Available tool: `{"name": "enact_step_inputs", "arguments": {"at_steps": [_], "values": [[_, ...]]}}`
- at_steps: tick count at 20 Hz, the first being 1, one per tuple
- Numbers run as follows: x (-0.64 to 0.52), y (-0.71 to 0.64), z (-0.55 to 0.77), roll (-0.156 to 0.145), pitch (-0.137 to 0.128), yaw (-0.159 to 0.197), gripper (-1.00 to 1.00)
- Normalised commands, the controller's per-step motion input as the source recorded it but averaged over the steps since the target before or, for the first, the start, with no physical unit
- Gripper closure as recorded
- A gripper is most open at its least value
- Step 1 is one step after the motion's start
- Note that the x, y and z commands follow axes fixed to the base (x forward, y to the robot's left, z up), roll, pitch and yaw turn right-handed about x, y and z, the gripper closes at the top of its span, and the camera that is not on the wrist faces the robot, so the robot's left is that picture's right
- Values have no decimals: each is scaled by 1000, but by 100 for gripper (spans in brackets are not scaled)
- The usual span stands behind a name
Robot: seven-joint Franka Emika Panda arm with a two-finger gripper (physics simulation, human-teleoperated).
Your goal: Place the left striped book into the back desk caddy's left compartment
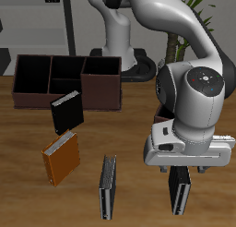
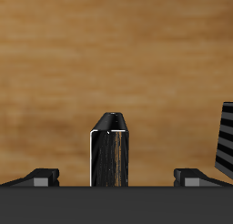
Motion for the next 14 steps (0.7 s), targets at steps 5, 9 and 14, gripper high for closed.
{"name": "enact_step_inputs", "arguments": {"at_steps": [5,9,14], "values": [[55,-17,-315,-4,34,-3,-100],[62,35,-311,20,47,-18,-100],[16,56,-213,16,34,-11,100]]}}
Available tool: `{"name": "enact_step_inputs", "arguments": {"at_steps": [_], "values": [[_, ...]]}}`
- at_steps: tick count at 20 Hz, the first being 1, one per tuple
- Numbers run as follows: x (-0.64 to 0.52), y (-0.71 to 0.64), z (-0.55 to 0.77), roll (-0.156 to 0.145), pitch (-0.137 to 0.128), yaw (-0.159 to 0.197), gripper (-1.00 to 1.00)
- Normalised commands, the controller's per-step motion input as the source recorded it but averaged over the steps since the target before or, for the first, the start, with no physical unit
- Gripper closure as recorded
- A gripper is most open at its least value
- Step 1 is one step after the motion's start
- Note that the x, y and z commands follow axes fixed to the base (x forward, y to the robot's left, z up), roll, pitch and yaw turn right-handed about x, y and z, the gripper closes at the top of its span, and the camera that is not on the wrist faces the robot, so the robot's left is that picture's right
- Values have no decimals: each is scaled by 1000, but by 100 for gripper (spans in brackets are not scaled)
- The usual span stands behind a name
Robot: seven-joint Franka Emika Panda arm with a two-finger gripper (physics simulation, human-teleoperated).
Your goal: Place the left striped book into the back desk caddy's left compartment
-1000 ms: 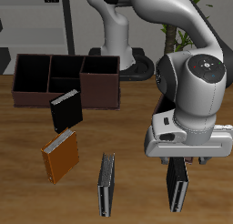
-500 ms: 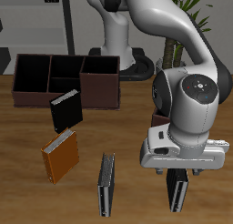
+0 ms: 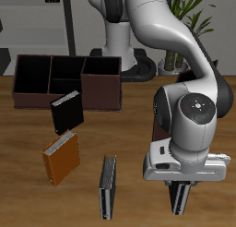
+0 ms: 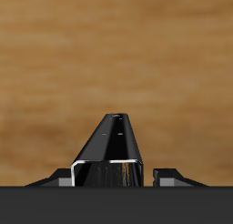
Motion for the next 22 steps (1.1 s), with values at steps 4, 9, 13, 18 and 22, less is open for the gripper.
{"name": "enact_step_inputs", "arguments": {"at_steps": [4,9,13,18,22], "values": [[-9,57,-76,19,14,5,100],[-96,-1,187,11,-19,14,100],[-254,-129,609,-10,-57,-1,100],[-254,-157,555,-12,-44,-7,100],[-429,-193,627,-10,-54,-16,100]]}}
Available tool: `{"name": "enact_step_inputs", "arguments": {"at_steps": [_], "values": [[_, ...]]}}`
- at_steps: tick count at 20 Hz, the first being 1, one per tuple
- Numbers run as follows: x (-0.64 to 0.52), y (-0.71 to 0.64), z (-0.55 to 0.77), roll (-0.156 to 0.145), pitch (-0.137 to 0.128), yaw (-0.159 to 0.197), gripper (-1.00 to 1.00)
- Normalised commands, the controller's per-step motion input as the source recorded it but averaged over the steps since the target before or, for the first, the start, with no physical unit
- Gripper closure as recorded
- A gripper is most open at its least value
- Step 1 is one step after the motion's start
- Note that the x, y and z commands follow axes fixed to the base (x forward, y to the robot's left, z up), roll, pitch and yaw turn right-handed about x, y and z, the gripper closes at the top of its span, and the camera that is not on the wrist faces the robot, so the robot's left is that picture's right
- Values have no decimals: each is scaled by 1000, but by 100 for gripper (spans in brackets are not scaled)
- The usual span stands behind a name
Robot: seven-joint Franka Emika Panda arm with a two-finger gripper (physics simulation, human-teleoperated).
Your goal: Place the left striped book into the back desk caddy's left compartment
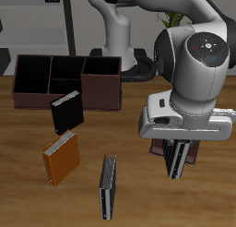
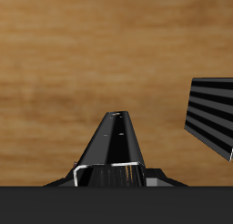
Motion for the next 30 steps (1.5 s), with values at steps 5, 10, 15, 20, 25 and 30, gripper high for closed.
{"name": "enact_step_inputs", "arguments": {"at_steps": [5,10,15,20,25,30], "values": [[-504,-146,618,-8,-66,20,100],[-408,-103,332,5,-41,-1,100],[-548,-188,202,0,-40,60,100],[-518,-215,175,0,-56,34,100],[-593,-79,29,36,-38,60,100],[-575,-210,93,2,-37,44,100]]}}
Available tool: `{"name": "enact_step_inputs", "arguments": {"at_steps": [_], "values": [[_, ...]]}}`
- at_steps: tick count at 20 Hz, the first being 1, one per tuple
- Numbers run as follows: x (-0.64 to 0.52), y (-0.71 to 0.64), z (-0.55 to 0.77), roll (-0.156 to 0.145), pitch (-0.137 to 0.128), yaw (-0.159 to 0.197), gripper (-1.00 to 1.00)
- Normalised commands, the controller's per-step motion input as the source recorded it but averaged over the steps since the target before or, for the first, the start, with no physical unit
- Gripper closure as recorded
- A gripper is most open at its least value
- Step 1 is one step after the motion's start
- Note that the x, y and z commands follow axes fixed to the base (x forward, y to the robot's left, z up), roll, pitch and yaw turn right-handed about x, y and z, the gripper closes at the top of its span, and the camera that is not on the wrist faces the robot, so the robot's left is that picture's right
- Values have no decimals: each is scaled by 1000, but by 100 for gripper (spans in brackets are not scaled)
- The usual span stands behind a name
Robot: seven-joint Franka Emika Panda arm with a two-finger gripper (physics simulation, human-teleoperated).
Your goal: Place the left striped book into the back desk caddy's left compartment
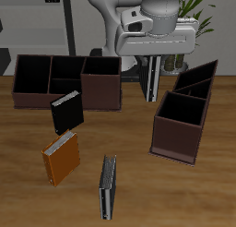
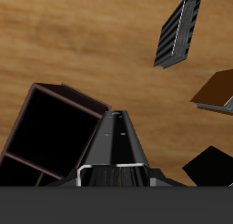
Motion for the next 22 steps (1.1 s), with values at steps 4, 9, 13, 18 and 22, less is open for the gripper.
{"name": "enact_step_inputs", "arguments": {"at_steps": [4,9,13,18,22], "values": [[-544,-230,202,-11,-47,34,100],[-625,-309,173,-18,-45,16,100],[-429,-228,83,-18,-21,-6,100],[-541,-244,-55,-15,8,-10,100],[-323,-106,-88,-1,17,19,100]]}}
